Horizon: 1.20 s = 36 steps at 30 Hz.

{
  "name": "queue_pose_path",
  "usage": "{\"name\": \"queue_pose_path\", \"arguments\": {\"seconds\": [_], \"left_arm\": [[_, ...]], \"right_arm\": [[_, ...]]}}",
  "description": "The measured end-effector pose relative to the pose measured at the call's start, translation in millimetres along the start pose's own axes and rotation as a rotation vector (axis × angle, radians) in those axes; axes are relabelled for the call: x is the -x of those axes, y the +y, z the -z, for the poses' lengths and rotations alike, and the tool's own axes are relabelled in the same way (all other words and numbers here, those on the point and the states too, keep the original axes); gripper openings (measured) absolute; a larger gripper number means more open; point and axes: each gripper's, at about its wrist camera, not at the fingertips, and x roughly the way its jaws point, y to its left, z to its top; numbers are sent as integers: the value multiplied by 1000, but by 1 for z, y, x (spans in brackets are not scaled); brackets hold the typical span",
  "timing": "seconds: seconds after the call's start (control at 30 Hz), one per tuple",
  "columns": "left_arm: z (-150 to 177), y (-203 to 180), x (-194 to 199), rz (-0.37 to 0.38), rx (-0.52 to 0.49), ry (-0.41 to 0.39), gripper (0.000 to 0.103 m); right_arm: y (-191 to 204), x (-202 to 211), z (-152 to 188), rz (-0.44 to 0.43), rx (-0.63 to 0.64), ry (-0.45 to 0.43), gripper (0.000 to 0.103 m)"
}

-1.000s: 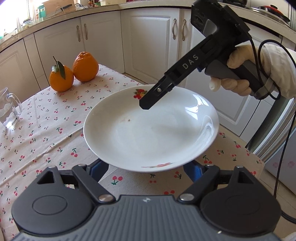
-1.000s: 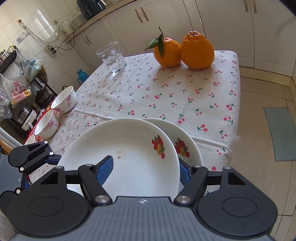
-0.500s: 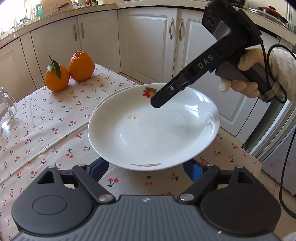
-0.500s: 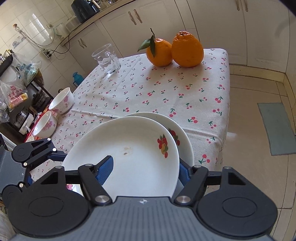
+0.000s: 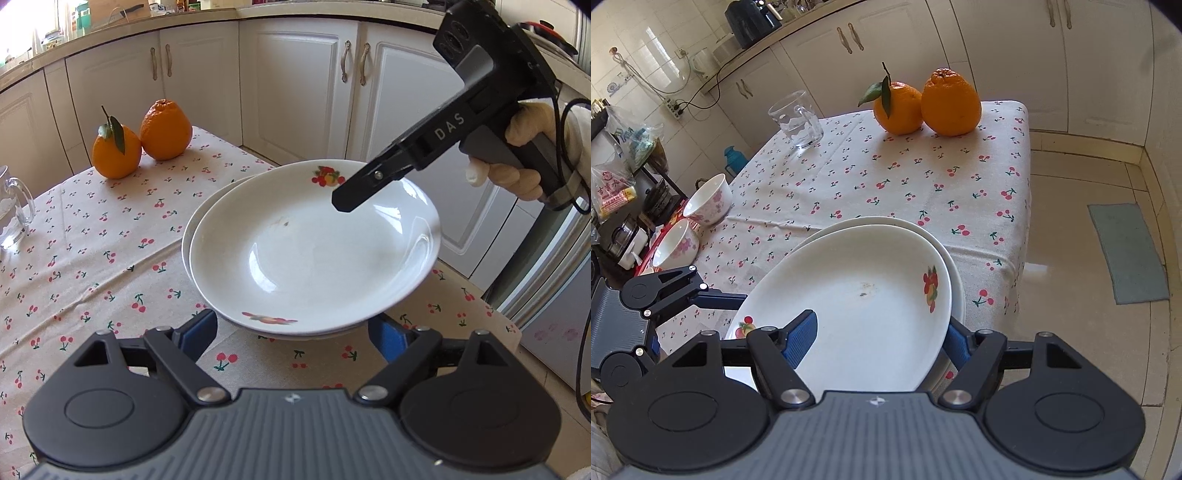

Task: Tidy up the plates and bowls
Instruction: 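Lower the held plate onto the plate stack with the right gripper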

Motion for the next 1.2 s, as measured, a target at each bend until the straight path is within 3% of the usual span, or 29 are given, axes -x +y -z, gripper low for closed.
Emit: {"name": "queue_pose_path", "arguments": {"seconds": [0.53,1.2], "left_arm": [[4,-1,3,-6,7,-5,88],[4,-7,0,-14,-45,-14,88]], "right_arm": [[16,7,8,95,8,21,77],[28,13,23,119,15,29,79]]}}
